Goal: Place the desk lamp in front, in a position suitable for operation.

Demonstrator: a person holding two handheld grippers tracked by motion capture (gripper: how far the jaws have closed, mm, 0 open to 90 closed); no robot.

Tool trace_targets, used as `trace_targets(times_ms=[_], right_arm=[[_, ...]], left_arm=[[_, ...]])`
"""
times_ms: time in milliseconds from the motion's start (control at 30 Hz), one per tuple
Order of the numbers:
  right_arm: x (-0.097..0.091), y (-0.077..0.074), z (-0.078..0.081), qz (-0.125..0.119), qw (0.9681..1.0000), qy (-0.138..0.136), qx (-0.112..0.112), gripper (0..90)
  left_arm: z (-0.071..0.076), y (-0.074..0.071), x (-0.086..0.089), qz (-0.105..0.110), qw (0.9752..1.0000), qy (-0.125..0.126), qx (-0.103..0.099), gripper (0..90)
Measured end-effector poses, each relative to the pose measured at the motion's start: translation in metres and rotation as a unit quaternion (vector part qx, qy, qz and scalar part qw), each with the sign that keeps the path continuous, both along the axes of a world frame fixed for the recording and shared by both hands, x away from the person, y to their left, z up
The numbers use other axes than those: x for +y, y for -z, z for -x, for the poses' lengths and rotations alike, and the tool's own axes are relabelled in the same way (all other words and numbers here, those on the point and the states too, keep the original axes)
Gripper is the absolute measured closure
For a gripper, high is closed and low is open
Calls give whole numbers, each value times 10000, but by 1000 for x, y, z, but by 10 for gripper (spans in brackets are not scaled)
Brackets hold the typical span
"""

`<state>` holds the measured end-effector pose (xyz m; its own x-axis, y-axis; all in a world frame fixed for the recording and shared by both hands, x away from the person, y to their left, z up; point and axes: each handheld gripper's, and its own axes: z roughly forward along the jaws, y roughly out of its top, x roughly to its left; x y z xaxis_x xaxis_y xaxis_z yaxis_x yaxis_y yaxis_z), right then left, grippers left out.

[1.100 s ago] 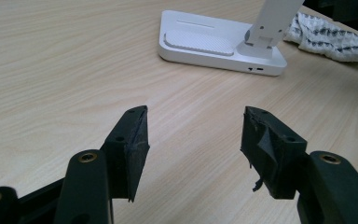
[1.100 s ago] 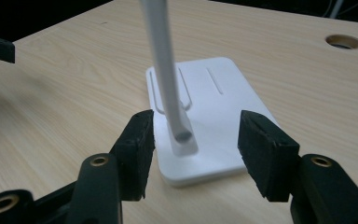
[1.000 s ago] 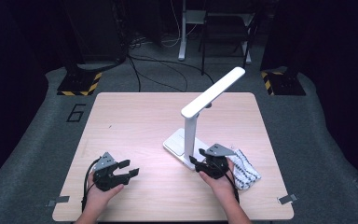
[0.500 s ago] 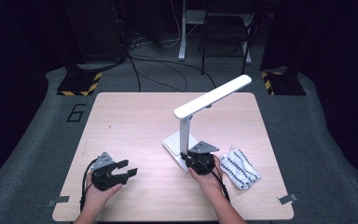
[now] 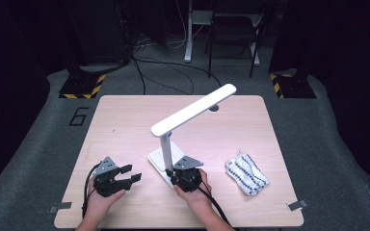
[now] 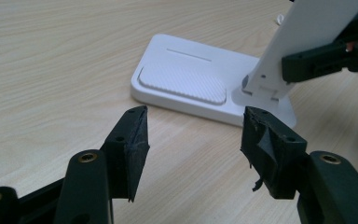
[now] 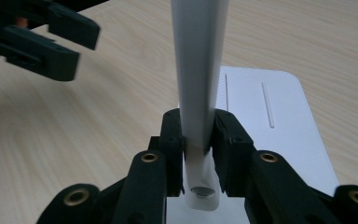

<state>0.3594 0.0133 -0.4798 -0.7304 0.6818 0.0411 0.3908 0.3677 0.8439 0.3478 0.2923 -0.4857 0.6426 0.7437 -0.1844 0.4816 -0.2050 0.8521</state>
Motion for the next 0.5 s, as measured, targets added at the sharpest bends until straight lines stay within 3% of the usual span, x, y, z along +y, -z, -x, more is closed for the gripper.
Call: trace_targets(times_ms=[133, 300, 467, 500], right_arm=[[12, 1, 8, -99, 9998, -169, 93, 728], [15, 0, 9, -155, 9994, -271, 152, 715], [-2, -12, 11, -602, 9973, -382, 189, 575], [-2, -12, 11, -602, 9973, -382, 189, 575]], left_arm=[[1, -1, 0, 5, 10000, 18, -22, 414], [2, -2, 0, -23, 10000, 16, -60, 408], [4, -3, -1, -36, 10000, 36, -77, 393], [4, -3, -1, -36, 10000, 36, -77, 390]])
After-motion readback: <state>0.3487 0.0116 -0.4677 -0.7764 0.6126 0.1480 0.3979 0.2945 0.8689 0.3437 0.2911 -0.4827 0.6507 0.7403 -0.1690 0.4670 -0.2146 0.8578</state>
